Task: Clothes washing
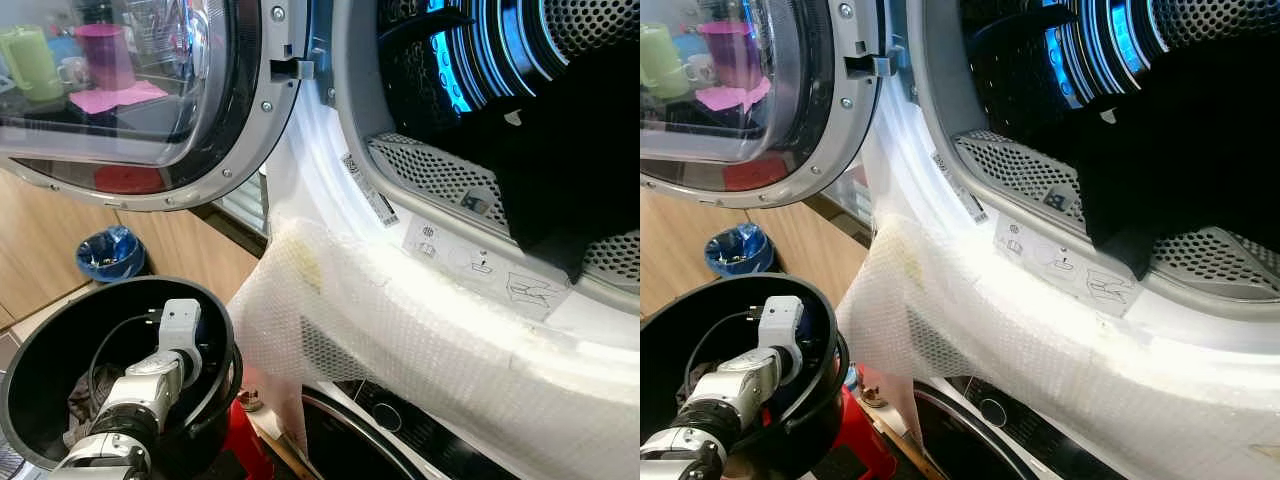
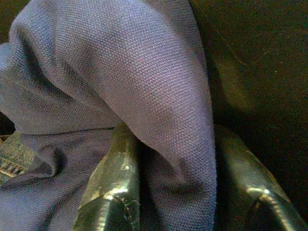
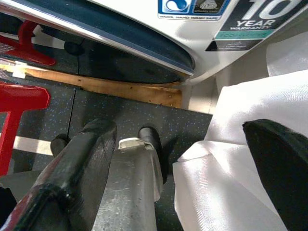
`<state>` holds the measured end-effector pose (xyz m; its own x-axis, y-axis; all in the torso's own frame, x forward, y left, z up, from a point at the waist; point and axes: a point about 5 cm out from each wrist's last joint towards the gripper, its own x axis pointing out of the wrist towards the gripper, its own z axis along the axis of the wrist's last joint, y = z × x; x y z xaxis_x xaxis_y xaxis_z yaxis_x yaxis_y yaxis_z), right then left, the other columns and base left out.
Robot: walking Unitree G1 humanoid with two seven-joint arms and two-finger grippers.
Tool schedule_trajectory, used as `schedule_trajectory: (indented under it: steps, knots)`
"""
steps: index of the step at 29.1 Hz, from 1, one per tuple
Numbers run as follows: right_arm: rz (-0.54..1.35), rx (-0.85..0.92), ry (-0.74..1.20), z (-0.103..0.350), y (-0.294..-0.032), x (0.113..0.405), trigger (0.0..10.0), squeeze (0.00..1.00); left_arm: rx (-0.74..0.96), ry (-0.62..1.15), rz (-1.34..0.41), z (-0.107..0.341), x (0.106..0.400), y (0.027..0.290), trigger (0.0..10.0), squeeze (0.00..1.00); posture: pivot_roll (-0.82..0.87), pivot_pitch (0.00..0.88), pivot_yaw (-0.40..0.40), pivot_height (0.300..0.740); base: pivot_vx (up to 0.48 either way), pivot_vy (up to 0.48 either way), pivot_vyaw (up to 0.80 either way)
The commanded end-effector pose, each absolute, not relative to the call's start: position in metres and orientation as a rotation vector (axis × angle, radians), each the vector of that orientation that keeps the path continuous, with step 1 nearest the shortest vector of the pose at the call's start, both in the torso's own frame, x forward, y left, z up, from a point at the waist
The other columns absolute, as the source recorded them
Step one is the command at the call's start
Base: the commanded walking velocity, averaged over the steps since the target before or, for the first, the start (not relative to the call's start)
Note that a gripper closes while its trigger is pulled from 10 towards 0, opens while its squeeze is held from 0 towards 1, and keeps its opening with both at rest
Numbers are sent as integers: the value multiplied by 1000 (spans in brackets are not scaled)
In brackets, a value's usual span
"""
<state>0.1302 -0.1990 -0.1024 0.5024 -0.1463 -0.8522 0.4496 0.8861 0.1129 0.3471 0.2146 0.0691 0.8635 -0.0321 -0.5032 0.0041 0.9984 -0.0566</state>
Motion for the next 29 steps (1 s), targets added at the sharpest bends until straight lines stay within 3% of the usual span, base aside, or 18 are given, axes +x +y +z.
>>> schedule_trajectory:
  steps: [1, 19, 29]
  knots:
    - [-364, 345, 1008, -105, -198, 124, 10000, 0, -48, 537, -40, 66, 346, 210, 0, 0, 173, 64, -80, 740, 0, 0, 0]
    - [-321, 350, 1012, -105, -192, 127, 10000, 0, -15, 525, -110, 72, 335, 223, 0, 0, 197, 41, -79, 740, 0, 0, 0]
    - [-285, 370, 1003, -103, -185, 135, 10000, 0, 217, 451, -718, 131, 301, 204, 0, 0, 261, 56, -83, 740, 0, 0, 0]
